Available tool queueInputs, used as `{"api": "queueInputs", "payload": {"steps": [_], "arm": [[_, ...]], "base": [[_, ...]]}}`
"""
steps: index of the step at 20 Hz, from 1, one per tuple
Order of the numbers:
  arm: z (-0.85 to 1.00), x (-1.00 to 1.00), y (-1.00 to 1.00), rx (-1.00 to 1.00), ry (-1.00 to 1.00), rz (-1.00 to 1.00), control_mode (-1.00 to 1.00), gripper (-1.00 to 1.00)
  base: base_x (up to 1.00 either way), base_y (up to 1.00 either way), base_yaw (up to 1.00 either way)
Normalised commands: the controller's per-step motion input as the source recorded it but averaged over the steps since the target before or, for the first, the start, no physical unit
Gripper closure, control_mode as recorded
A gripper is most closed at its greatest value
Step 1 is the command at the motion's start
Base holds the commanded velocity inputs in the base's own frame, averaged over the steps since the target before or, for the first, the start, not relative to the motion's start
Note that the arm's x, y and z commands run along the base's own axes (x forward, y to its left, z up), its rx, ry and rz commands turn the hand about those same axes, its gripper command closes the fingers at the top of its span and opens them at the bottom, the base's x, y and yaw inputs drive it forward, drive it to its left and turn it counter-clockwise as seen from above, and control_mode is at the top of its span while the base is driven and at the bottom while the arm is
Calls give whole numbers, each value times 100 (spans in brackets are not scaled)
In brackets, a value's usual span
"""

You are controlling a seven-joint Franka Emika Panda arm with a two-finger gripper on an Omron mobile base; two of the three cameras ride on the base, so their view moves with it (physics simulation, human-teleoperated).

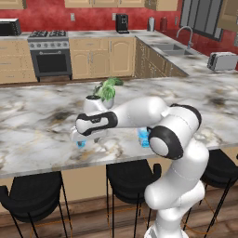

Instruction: Stack the yogurt containers by placing the smaller containers on top of the larger containers.

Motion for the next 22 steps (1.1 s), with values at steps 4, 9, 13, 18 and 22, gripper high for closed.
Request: {"api": "queueInputs", "payload": {"steps": [4, 9, 13, 18, 22], "arm": [[-15, 20, 3, -1, 0, 0, -100, -100], [-12, 21, 10, -1, 0, 0, -100, -100], [-12, 20, 17, -2, 0, 0, -100, -100], [-14, 20, 15, -3, 0, 0, -100, -100], [-19, 21, 8, -3, 0, 0, -100, -100]], "base": [[0, 0, 0], [0, 0, 0], [0, 0, 0], [0, 0, 0], [0, 0, 0]]}}
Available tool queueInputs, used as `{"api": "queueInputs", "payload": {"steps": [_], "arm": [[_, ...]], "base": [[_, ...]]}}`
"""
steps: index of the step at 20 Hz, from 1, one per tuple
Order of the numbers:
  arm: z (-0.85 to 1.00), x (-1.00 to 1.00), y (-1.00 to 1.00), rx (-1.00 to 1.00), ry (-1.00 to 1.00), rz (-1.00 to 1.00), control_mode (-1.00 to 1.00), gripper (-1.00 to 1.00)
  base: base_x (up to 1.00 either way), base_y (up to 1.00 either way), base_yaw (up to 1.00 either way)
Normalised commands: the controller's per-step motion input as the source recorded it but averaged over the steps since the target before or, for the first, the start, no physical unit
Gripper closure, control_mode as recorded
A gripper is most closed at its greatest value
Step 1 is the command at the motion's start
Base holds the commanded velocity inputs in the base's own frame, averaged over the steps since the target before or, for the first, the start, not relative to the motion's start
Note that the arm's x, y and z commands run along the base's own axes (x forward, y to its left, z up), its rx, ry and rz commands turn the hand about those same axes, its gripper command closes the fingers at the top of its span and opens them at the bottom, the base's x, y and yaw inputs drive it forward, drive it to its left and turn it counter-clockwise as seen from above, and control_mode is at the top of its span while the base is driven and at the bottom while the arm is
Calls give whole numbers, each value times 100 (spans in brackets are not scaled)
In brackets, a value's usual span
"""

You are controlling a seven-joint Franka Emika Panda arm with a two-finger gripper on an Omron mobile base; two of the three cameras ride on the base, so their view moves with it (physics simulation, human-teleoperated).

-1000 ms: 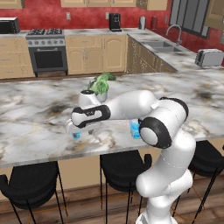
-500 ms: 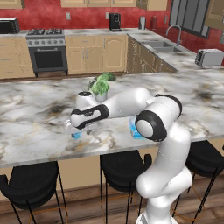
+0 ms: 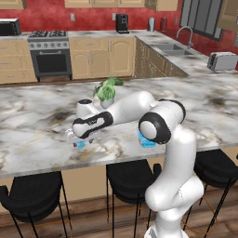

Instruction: Stack the yogurt containers by placing the smaller containers on top of the larger containers.

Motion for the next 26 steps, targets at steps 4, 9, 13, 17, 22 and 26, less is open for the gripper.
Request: {"api": "queueInputs", "payload": {"steps": [4, 9, 13, 17, 22, 26], "arm": [[-20, 21, 1, -3, 0, -1, -100, -100], [-15, 23, 0, -2, 0, -2, -100, -100], [-10, 25, 1, -1, 0, -2, -100, -100], [-10, 27, 10, 0, 0, -2, -100, -100], [-10, 23, 15, 0, 0, -2, -100, -100], [-10, 15, 13, -1, 0, -1, -100, -100]], "base": [[0, 0, 0], [0, 0, 0], [0, 0, 0], [0, 0, 0], [0, 0, 0], [0, 0, 0]]}}
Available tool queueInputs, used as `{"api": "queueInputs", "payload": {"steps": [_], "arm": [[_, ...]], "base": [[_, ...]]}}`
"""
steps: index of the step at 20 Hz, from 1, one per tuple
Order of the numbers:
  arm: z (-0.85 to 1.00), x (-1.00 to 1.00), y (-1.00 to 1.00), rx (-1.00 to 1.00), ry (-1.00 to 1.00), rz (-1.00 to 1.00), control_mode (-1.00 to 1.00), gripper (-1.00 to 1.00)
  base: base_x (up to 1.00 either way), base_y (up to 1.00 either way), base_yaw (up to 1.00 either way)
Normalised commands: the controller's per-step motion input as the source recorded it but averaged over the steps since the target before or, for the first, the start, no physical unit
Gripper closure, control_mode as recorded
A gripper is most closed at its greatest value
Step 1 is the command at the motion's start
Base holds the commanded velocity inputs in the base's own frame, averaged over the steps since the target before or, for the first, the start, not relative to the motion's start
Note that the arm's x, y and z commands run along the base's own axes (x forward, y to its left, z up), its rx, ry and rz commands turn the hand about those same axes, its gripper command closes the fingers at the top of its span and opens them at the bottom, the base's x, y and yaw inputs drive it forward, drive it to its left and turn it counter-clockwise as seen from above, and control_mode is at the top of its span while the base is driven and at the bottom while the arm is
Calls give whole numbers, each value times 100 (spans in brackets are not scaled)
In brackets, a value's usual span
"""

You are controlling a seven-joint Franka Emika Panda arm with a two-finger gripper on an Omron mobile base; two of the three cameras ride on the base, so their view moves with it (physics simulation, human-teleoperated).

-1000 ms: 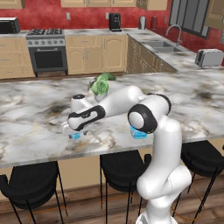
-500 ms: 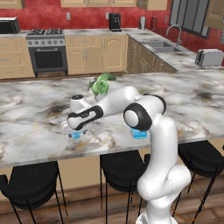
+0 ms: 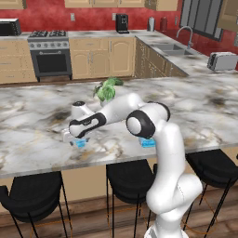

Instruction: Stack the yogurt containers by placing the smaller containers on top of the larger containers.

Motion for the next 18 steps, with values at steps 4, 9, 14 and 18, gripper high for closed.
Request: {"api": "queueInputs", "payload": {"steps": [4, 9, 14, 18], "arm": [[-9, 3, 5, 0, 0, -1, -100, 100], [-9, 0, 0, 0, 0, 0, -100, 100], [-3, 0, -9, 0, 0, -1, -100, 100], [29, -3, -42, 0, -6, -4, -100, 100]], "base": [[0, 0, 0], [0, 0, 0], [0, 0, 0], [0, 0, 0]]}}
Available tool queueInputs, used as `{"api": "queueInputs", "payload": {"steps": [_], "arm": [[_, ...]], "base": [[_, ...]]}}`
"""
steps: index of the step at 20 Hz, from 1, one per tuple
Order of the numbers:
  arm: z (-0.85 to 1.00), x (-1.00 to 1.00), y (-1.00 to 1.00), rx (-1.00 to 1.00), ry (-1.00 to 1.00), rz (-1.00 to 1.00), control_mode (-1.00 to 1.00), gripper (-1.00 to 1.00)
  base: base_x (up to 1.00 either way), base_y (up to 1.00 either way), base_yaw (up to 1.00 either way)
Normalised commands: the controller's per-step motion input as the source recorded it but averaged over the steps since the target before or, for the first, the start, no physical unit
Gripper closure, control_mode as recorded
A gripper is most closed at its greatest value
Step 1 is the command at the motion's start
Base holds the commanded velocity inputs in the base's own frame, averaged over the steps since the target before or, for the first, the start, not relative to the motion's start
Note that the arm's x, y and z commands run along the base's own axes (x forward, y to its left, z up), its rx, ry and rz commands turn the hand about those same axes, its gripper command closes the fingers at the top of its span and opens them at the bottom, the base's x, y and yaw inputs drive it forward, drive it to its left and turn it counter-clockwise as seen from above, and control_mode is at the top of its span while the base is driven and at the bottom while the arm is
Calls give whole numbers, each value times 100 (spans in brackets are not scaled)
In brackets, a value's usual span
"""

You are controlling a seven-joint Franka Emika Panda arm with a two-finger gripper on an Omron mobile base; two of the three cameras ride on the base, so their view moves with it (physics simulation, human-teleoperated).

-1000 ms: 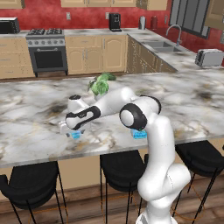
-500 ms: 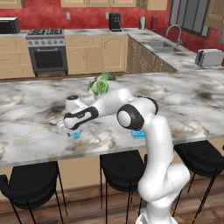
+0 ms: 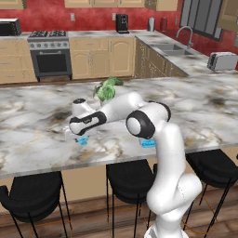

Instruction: Stack the yogurt containers by placing the smaller containers on top of the larger containers.

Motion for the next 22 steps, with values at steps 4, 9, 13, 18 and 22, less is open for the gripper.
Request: {"api": "queueInputs", "payload": {"steps": [4, 9, 13, 18, 22], "arm": [[75, -18, -64, 2, -4, -8, -100, 100], [83, -29, -84, 8, 0, -11, -100, 100], [71, -38, -99, 16, 0, -8, -100, 100], [64, -34, -94, 15, 0, -8, -100, 100], [35, -22, -81, 11, 1, -8, -100, 100]], "base": [[0, 0, 0], [0, 0, 0], [0, 0, 0], [0, 0, 0], [0, 0, 0]]}}
